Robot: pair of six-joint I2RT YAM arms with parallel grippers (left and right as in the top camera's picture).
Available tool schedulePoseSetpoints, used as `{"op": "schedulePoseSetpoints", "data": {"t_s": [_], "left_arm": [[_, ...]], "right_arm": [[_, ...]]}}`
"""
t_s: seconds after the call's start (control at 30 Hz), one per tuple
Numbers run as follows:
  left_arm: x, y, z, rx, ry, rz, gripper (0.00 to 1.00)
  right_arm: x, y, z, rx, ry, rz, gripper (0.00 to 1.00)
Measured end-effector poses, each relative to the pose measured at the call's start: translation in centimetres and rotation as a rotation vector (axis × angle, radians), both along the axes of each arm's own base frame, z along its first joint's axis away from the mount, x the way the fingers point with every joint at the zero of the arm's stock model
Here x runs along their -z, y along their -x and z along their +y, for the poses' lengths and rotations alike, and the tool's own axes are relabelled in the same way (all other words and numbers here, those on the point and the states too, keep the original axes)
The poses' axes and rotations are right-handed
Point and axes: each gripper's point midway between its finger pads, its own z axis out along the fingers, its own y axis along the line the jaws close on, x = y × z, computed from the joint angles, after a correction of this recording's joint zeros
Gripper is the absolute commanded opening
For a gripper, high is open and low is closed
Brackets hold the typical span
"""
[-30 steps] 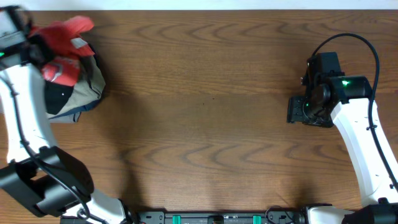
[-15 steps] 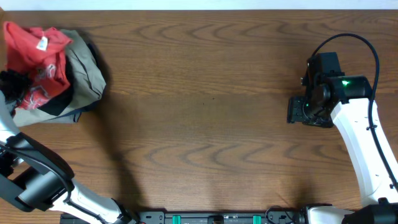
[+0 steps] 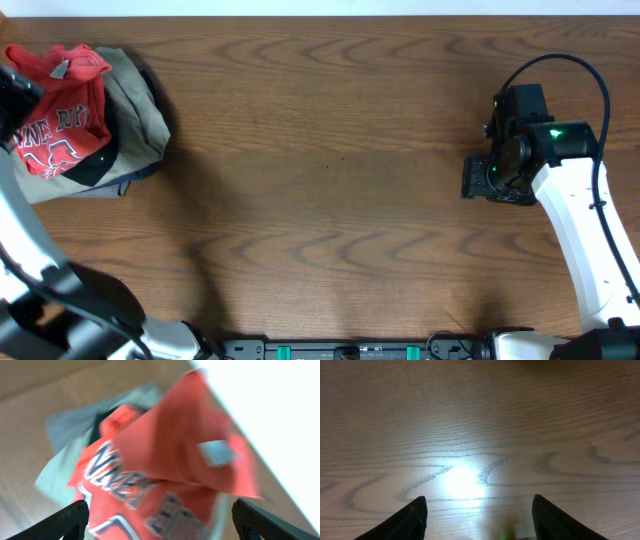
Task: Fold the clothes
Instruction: 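Place the shirt on the clothes pile with the left gripper and release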
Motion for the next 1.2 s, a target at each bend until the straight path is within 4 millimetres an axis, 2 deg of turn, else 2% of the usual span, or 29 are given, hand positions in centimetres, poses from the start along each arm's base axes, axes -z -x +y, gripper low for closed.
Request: {"op": "schedulePoseSetpoints", "data": {"t_s": [0.07,0.13,0.27,0.4,0.53,0.7,0.73,0.8,1.0,1.17,1.2], "left_arm": [[-1.5,-0.5,-1.2,0.037,-0.026,-0.029,0.86],[-1.8,-1.1,-2.3,0.069,-0.03,-0.035,0.8],[0.1,-2.4,-4.0,0.132,-0.011,0.01,0.61],[2.5,-3.7,-5.2,0.179,0.012,0.062,0.48],[4.8,-4.5,-5.3,0.197,0.031,0.103,0.48],[7.5,-6.0,-3.9,0.187,0.04,0.115,0.5],[7.7,-6.5,-3.4,0.184,0.031,0.103,0.59],[8.1,-7.7,-2.3,0.18,0.001,0.068,0.65],[8.4,-10.5,1.5,0.136,-0.077,-0.045,0.67],[12.9,-10.4,3.3,0.089,-0.018,0.002,0.68],[14.0,-10.3,3.4,0.085,-0.003,0.02,0.71]], "right_arm": [[0.0,0.0,0.0,0.0,0.0,0.0,0.65],[0.0,0.0,0.0,0.0,0.0,0.0,0.65],[0.0,0.0,0.0,0.0,0.0,0.001,0.65],[0.0,0.0,0.0,0.0,0.001,0.002,0.66],[0.0,0.1,0.0,0.0,0.001,0.006,0.65],[0.0,0.2,0.0,0.0,0.001,0.007,0.66],[0.0,0.2,0.0,0.0,0.001,0.008,0.66],[0.0,0.4,0.0,0.0,0.002,0.015,0.66],[0.1,1.1,-0.1,0.0,0.005,0.046,0.66],[0.1,1.2,-0.1,0.0,0.005,0.048,0.66],[0.1,1.2,-0.1,0.0,0.005,0.047,0.66]]}}
